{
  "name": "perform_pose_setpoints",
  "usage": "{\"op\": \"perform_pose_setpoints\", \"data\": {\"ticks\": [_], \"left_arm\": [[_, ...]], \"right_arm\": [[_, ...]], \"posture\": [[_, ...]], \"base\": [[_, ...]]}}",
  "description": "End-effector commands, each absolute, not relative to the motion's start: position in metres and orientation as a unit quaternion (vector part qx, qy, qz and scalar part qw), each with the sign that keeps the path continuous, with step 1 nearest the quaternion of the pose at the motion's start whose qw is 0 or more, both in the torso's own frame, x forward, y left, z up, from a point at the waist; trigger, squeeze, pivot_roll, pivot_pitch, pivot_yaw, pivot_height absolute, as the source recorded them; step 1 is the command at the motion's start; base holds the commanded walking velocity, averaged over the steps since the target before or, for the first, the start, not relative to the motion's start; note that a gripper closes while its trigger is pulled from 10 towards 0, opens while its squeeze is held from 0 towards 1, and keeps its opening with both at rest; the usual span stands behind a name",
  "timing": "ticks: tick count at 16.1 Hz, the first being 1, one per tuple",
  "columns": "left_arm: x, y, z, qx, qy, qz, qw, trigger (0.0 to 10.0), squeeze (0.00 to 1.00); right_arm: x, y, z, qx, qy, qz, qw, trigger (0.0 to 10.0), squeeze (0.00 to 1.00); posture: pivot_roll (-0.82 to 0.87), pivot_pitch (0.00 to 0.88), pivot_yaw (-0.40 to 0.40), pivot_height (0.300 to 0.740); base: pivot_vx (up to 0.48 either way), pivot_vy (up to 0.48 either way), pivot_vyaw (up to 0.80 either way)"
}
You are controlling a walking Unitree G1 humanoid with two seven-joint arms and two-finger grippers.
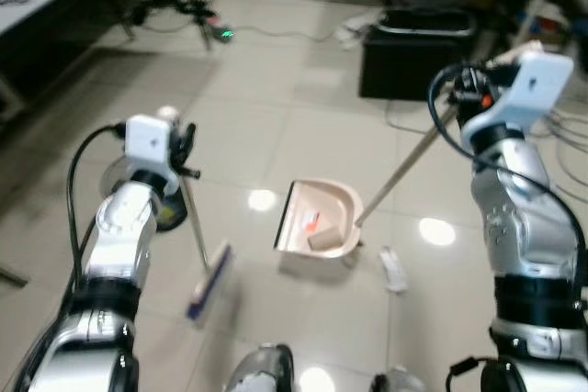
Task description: Sweep floor
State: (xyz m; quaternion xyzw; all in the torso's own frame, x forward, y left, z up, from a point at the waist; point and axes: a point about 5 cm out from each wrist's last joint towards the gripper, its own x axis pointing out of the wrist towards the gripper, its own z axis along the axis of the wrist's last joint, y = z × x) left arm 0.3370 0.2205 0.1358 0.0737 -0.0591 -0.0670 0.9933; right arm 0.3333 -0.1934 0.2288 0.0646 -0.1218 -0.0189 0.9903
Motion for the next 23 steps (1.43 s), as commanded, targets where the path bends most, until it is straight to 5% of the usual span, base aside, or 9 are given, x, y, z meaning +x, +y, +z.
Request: {"op": "perform_pose_setpoints", "data": {"ticks": [1,12,23], "left_arm": [[0.332,0.227,0.138,0.053,-0.056,-0.046,0.996,10.0,0.0],[0.308,0.193,0.132,0.068,-0.066,-0.053,0.994,10.0,0.0],[0.299,0.185,0.126,0.048,-0.046,-0.057,0.996,10.0,0.0]], "right_arm": [[0.332,-0.187,0.256,0.09,-0.164,-0.006,0.982,10.0,0.0],[0.346,-0.185,0.291,0.128,-0.192,-0.028,0.973,10.0,0.0],[0.35,-0.18,0.285,0.148,-0.192,-0.033,0.97,10.0,0.0]], "posture": [[-0.01,0.007,0.091,0.74],[0.0,0.005,0.069,0.74],[0.01,0.017,0.049,0.74]], "base": [[0.0,0.0,0.8],[0.085,0.0,0.8],[0.369,0.0,0.0]]}}
